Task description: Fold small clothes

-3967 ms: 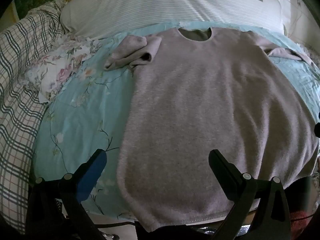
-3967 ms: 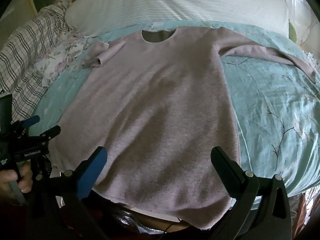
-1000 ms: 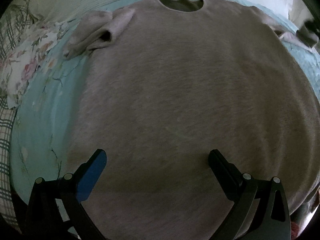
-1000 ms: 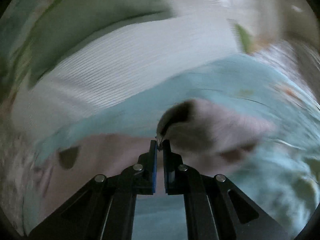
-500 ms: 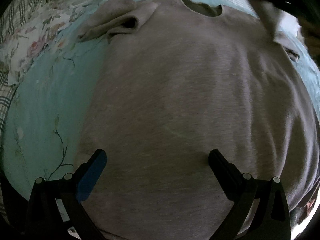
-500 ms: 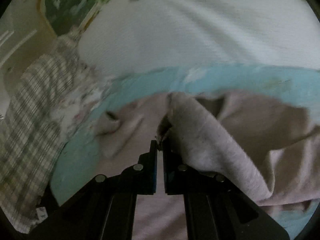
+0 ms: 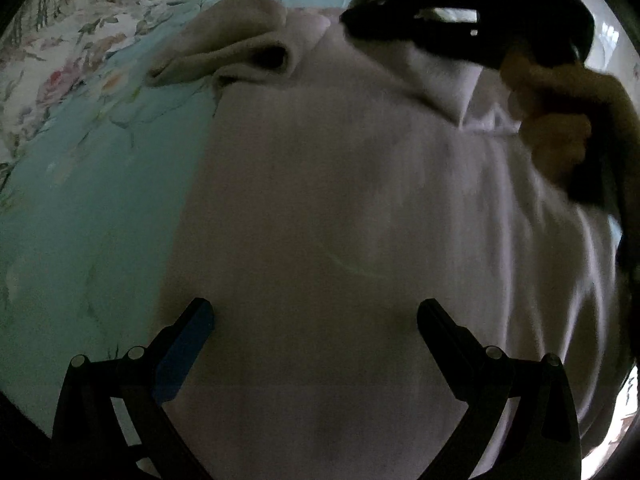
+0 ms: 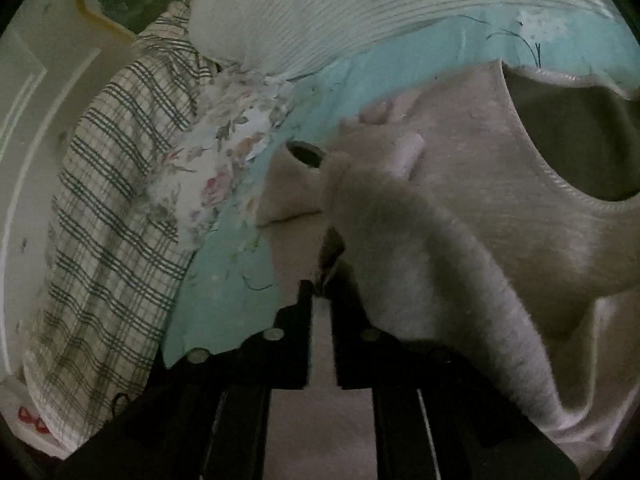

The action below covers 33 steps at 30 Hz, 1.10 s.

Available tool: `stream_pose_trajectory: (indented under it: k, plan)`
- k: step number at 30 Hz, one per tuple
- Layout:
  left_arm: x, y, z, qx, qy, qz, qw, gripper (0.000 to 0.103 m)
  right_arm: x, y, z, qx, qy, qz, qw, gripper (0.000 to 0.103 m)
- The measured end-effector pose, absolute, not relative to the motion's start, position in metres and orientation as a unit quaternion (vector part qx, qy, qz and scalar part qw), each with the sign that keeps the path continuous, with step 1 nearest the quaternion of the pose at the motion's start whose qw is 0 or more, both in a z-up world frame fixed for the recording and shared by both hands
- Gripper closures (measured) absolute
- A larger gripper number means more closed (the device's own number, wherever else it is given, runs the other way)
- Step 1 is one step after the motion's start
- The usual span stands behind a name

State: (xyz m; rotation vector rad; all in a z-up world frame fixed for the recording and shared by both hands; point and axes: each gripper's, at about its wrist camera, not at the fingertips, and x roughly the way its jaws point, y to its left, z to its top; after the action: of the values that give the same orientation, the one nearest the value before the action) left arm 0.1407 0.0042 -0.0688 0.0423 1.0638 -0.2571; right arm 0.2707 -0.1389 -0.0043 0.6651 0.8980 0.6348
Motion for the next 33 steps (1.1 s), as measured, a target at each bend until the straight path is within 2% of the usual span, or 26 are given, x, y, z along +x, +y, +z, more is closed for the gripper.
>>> stream_pose_trajectory:
  k: [1,2,12,19,22,23,24,25,26,27,28,33]
  plan:
    - [0.146,0.004,-0.068,0.014,0.505,-0.126,0.854,0.001,0.268,-0.145,-0.002,0.314,0.414,0.285,0.805,0.053]
    - [0.156,0.004,-0.066,0.004,0.502,-0.133,0.855,0.001,0.262,-0.152,0.0,0.318,0.406,0.274,0.812,0.042]
    - [0.249,-0.011,-0.054,-0.064,0.489,-0.185,0.85,0.001,0.169,-0.244,0.035,0.386,0.342,0.178,0.838,0.041]
    - [0.328,-0.037,-0.057,-0.105,0.497,-0.219,0.833,0.001,0.089,-0.281,0.031,0.413,0.316,0.119,0.846,0.041]
    - [0.353,-0.045,-0.058,-0.116,0.492,-0.224,0.833,0.006,0.067,-0.29,0.024,0.425,0.318,0.096,0.842,0.041]
    - [0.359,-0.049,-0.058,-0.114,0.489,-0.226,0.835,0.012,0.062,-0.293,0.022,0.427,0.319,0.089,0.841,0.041]
    - [0.363,-0.052,-0.057,-0.108,0.486,-0.228,0.837,0.028,0.06,-0.295,0.021,0.428,0.32,0.085,0.841,0.041]
    - [0.368,-0.057,-0.057,-0.097,0.484,-0.23,0.839,0.038,0.057,-0.297,0.021,0.429,0.32,0.08,0.841,0.041]
    - [0.369,-0.06,-0.056,-0.087,0.482,-0.236,0.839,0.06,0.056,-0.301,0.02,0.429,0.318,0.075,0.842,0.041]
    - [0.369,-0.059,-0.055,-0.084,0.483,-0.241,0.838,0.088,0.055,-0.304,0.02,0.43,0.318,0.072,0.842,0.041]
    - [0.367,-0.057,-0.054,-0.085,0.486,-0.248,0.834,0.099,0.054,-0.307,0.021,0.43,0.316,0.068,0.843,0.041]
    - [0.33,-0.007,-0.009,-0.144,0.4,-0.223,0.877,0.099,0.045,-0.333,0.029,0.405,0.303,0.022,0.862,0.041]
